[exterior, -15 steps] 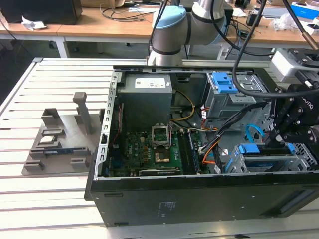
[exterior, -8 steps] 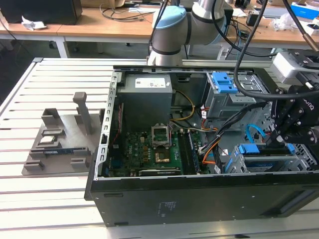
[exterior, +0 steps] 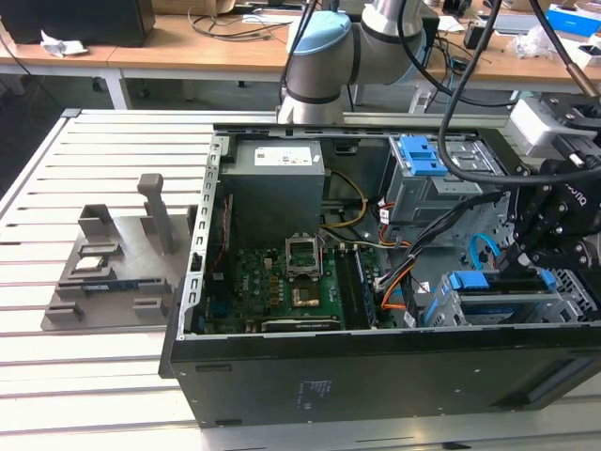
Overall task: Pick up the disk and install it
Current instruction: 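Insert the second disk wire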
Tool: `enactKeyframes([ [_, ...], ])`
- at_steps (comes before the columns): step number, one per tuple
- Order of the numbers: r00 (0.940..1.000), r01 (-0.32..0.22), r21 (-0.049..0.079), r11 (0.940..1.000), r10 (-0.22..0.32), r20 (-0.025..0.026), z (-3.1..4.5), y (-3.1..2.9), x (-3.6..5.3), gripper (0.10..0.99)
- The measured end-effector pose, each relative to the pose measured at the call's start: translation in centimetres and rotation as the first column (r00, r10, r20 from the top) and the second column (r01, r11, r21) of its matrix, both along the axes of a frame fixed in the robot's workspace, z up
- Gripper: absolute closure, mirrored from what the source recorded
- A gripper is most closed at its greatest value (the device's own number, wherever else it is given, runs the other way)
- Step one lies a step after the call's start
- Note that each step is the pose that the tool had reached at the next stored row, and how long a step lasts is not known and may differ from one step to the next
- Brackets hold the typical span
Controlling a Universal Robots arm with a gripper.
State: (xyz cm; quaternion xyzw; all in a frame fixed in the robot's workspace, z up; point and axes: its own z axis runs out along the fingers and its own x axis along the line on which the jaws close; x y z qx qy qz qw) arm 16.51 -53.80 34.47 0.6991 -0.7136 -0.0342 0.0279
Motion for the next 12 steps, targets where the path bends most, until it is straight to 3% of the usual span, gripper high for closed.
enactKeyframes([
  [8,1.0,0.0,-0.001,1.0,0.0,0.0,-0.14,-0.1,0.0,0.973],
  [9,1.0,0.0,-0.001,1.0,0.0,0.0001,0.07,-0.1,0.0,0.91],
  [12,1.0,0.0,-0.002,1.0,0.0,0.001,2.54,0.32,-0.01,0.925],
])
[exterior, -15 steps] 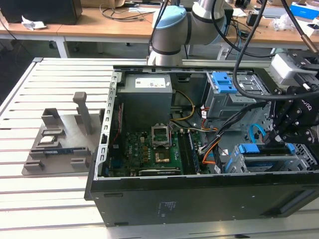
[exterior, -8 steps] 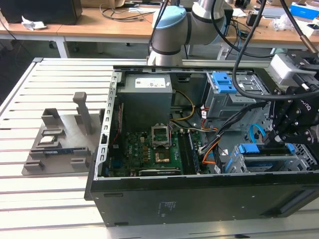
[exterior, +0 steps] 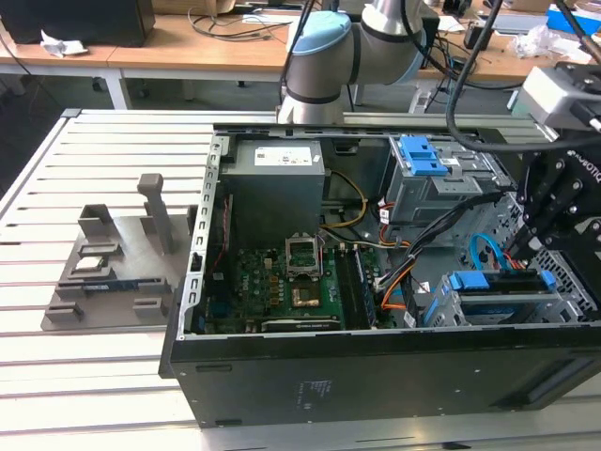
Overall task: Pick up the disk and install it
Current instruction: 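Insert the second disk wire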
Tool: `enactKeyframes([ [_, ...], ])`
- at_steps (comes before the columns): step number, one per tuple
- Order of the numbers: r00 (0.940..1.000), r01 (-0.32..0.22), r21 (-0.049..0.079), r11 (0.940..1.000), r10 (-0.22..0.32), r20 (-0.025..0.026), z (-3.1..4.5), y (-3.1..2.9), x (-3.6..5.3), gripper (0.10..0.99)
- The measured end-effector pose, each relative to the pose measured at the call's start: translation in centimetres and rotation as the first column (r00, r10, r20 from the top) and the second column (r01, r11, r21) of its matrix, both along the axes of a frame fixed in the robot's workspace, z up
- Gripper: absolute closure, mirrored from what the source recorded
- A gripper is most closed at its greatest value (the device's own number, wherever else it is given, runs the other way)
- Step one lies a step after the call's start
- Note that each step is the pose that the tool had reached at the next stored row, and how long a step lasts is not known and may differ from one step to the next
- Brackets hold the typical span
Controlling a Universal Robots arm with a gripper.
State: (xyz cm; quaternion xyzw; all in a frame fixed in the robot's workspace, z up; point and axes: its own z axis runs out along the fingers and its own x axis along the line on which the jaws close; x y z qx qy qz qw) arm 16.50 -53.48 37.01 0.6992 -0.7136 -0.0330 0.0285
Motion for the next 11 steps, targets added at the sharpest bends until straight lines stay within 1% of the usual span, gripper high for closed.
enactKeyframes([
  [1,1.0,0.0,0.0,1.0,0.0,0.0002,0.53,0.1,0.01,0.984],
  [3,1.0,0.0,-0.001,1.0,0.0,0.0004,1.45,0.23,0.0,0.984],
  [5,1.0,0.0,-0.001,1.0,0.0,0.0004,1.98,0.26,0.01,0.984],
  [11,1.0,0.0,-0.001,1.0,0.0,0.0004,2.02,0.26,0.01,0.984],
])
